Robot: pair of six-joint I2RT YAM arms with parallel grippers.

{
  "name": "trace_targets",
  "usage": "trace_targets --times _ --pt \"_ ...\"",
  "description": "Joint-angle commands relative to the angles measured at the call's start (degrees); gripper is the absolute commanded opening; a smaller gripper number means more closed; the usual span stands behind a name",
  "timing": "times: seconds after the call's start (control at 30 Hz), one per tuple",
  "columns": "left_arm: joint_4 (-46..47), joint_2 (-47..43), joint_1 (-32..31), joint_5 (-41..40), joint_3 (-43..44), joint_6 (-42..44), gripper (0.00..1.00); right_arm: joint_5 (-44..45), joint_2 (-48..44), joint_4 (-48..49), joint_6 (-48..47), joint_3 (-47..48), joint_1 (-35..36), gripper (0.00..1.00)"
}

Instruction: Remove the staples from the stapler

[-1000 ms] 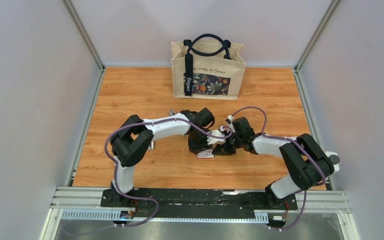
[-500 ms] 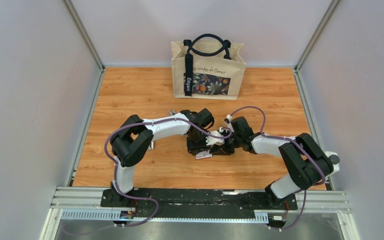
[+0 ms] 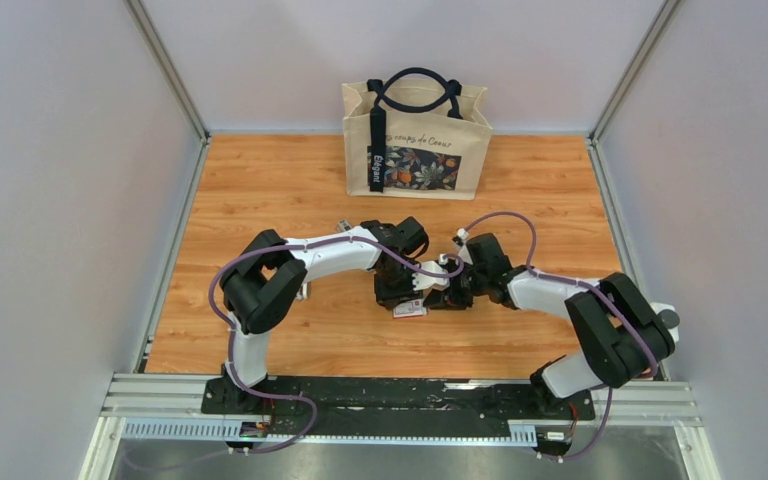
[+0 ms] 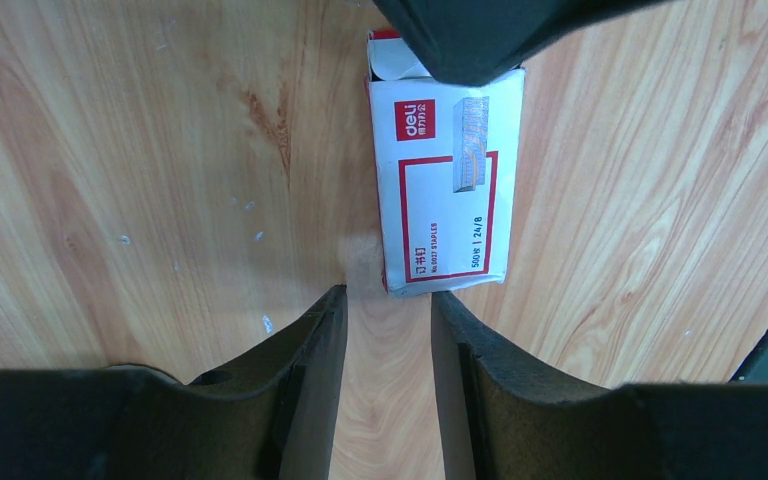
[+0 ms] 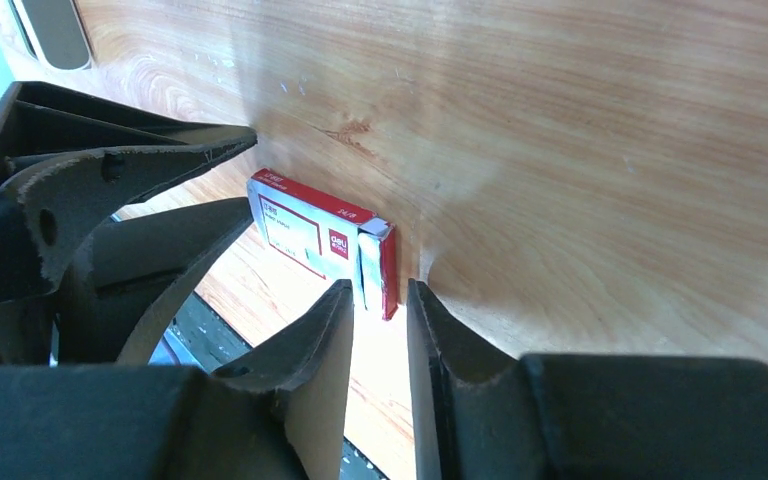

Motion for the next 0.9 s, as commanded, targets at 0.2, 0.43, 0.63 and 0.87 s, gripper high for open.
trace_targets --times 0.2,0.43,0.63,0.87 --pt "2.0 0.4 -0.7 0.7 -1.2 0.2 0.45 0.0 -1.2 -0.5 -1.6 -0.6 -1.5 0.20" --pt "1.8 0.4 -0.7 0.7 -0.7 -0.1 0.45 -0.5 1.1 0.3 -1.2 0.6 -1.4 0.16" --pt "1.7 0.8 -0.7 0.7 -0.3 -0.3 0.45 -0.8 1.3 0.3 -1.1 0.5 -1.4 0.12" --pt "1.5 1.2 -0.7 1.2 0.5 -0.8 0.45 -0.8 1.3 0.4 -0.9 0.6 -1.3 0.12"
